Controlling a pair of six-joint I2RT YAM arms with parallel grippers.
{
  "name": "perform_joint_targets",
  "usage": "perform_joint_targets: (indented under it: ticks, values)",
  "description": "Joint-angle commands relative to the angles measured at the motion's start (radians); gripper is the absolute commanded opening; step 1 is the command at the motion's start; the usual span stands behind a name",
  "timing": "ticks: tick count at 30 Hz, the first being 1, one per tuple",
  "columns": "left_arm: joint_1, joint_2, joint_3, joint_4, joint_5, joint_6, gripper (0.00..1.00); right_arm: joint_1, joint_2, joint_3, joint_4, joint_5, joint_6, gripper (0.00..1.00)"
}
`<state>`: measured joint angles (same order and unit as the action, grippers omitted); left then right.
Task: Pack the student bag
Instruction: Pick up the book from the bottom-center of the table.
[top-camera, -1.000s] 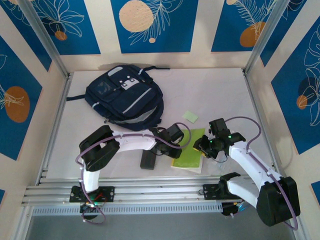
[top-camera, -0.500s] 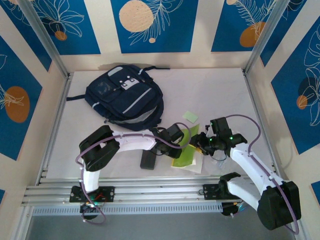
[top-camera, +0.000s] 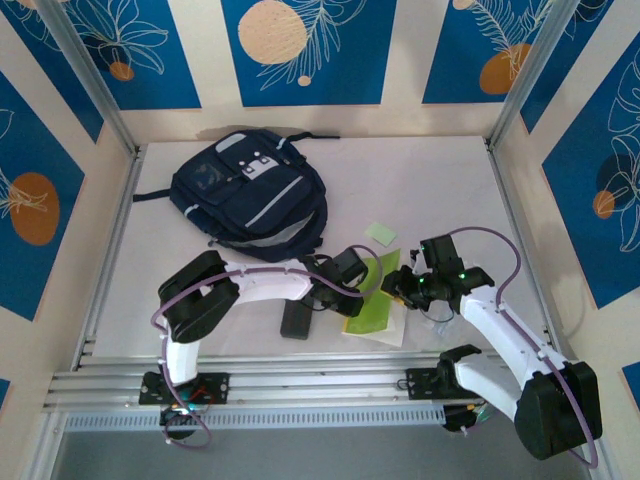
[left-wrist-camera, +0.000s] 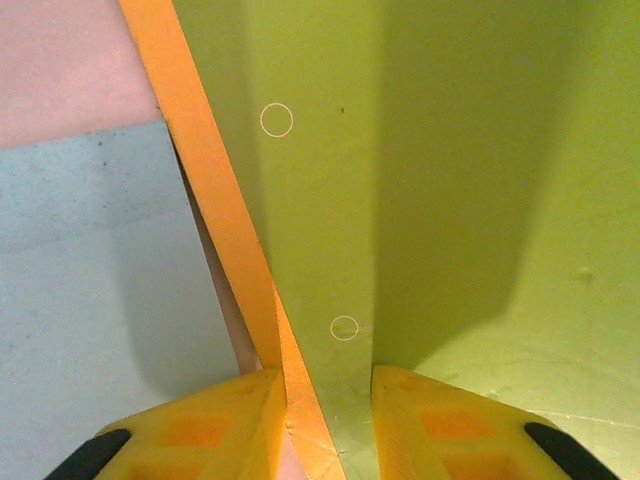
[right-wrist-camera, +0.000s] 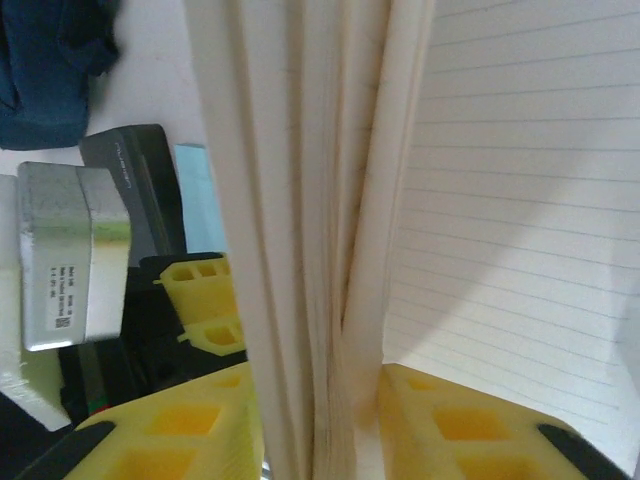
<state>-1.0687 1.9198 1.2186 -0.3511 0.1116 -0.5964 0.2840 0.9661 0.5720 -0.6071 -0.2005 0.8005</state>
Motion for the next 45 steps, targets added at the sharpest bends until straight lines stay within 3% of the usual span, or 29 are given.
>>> perform_joint_targets:
  ticks: [1,6,17,21,27,45]
  values:
    - [0.004,0.022,0.002,-0.044,0.005,-0.009,0.29,0.006,0.003,0.016,-0.04,0.033,-0.014,0.2]
    - [0.012,0.004,-0.004,-0.046,-0.01,-0.008,0.3,0.007,0.002,0.068,-0.136,0.084,-0.018,0.18]
    - [0.014,0.021,-0.003,-0.034,0.01,-0.013,0.3,0.021,0.063,0.125,-0.178,0.033,-0.008,0.19]
    - [0.013,0.015,-0.007,-0.025,0.005,-0.013,0.3,0.025,0.06,0.149,-0.179,0.006,-0.005,0.29]
    - [0.015,0.019,-0.013,-0.015,0.014,-0.019,0.3,0.054,0.059,0.169,-0.169,-0.03,0.002,0.32]
    - [0.015,0.016,-0.018,-0.01,0.019,-0.019,0.3,0.066,0.032,0.168,-0.214,0.012,-0.007,0.25]
